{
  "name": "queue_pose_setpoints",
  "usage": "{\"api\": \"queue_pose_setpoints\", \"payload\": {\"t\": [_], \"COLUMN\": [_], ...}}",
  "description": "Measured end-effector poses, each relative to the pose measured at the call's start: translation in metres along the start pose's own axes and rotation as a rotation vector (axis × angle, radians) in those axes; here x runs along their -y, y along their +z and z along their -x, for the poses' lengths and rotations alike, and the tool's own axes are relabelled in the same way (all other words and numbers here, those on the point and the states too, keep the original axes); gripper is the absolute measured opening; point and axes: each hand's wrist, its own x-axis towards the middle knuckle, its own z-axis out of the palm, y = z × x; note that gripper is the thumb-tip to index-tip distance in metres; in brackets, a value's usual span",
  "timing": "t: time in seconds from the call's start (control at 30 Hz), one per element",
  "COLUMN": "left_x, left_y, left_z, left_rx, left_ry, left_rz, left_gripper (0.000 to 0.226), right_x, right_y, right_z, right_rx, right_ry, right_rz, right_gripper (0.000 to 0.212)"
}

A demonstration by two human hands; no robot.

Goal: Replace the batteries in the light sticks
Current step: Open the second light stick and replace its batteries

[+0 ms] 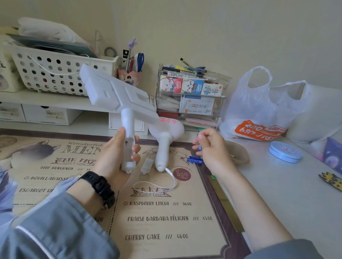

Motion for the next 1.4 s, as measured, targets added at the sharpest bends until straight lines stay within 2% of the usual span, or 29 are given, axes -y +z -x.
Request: {"api": "queue_pose_setpoints", "payload": {"t": [0.07, 0.17, 0.4, 0.5, 0.6, 0.8, 0.9, 1.0, 1.17, 1.4], "left_x": [0.001, 0.002, 0.004, 0.004, 0.005, 0.006, 0.005, 0.005, 0.002, 0.003], "left_y": [0.000, 0.000, 0.002, 0.003, 0.003, 0.005, 0.009, 0.010, 0.008, 0.009], "left_z": [0.000, 0.002, 0.006, 0.008, 0.007, 0.009, 0.012, 0.017, 0.017, 0.017], "left_rx": [0.000, 0.032, 0.139, 0.144, 0.145, 0.149, 0.080, 0.083, 0.047, 0.074], "left_ry": [-0.010, -0.030, -0.080, -0.109, -0.109, -0.052, 0.048, 0.090, 0.087, 0.034], "left_rz": [-0.014, 0.033, -0.004, -0.018, -0.061, -0.101, -0.216, -0.347, -0.368, -0.336], "left_gripper": [0.034, 0.034, 0.039, 0.040, 0.037, 0.035, 0.036, 0.025, 0.031, 0.020], "right_x": [0.007, 0.017, 0.038, 0.038, 0.036, 0.037, 0.038, 0.040, 0.040, 0.039], "right_y": [0.001, 0.002, 0.018, 0.021, 0.024, 0.024, 0.024, 0.024, 0.023, 0.025], "right_z": [0.003, 0.012, 0.034, 0.037, 0.039, 0.041, 0.041, 0.042, 0.041, 0.042], "right_rx": [0.014, 0.126, 0.536, 0.615, 0.649, 0.602, 0.522, 0.451, 0.378, 0.341], "right_ry": [0.201, 0.325, 0.325, 0.253, 0.188, 0.181, 0.179, 0.149, 0.104, 0.009], "right_rz": [-0.324, -0.547, -0.837, -0.851, -0.812, -0.831, -0.813, -0.772, -0.722, -0.601], "right_gripper": [0.022, 0.021, 0.014, 0.028, 0.027, 0.021, 0.017, 0.015, 0.012, 0.015]}}
